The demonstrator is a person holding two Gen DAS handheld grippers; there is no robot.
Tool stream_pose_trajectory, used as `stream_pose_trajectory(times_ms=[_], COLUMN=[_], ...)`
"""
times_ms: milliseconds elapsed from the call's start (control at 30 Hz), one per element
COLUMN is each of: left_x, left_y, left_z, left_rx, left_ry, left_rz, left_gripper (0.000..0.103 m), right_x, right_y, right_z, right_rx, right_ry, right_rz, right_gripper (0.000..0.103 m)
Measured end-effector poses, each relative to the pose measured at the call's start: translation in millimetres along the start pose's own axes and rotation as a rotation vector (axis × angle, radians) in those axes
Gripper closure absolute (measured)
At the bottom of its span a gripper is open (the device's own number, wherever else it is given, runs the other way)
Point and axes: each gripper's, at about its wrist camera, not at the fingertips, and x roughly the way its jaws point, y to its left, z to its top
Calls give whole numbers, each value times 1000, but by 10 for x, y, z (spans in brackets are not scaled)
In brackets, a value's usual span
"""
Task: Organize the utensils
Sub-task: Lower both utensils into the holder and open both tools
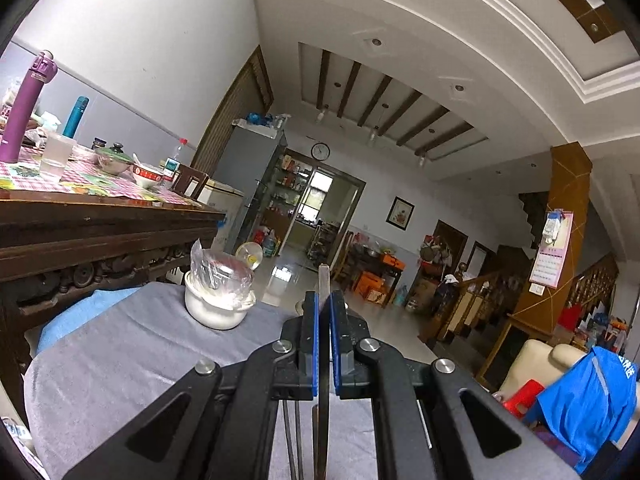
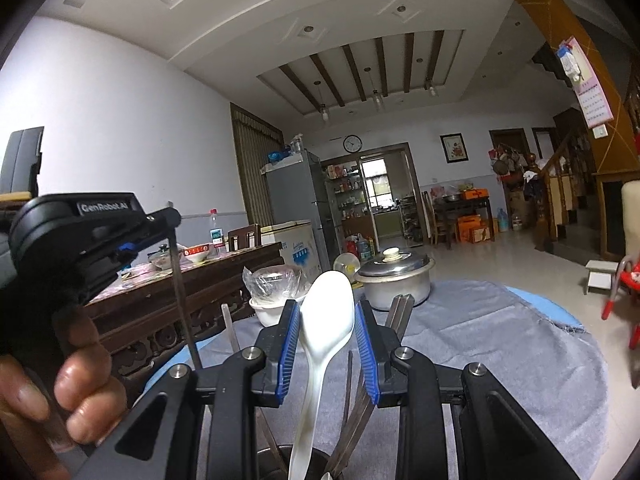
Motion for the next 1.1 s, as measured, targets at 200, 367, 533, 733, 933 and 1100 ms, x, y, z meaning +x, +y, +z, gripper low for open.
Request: stream_pose_trajectory(times_ms=[200, 367, 533, 733, 933, 1100], left_x=[-9, -68, -142, -226, -333, -451], left_y=[3, 8, 21, 64, 104, 150], left_z=[-148, -255, -297, -339, -361, -319], left_rx=[27, 43, 57, 66, 87, 126], left_ry=[29, 66, 91, 140, 216, 225], left_rz=[4, 2, -8, -25, -86, -74], left_gripper=[98, 98, 98, 97, 92, 73], right_x=[5, -32, -90, -157, -298, -408], right_y=[95, 135, 132, 123, 55, -95], right_z=[-98, -192, -234, -235, -216, -109], right_rx=[-64, -102, -132, -139, -112, -76], right_ry=[14, 31, 36, 55, 81, 35], right_rz=[14, 18, 17, 22, 53, 4], right_gripper=[72, 72, 72, 71, 33, 33])
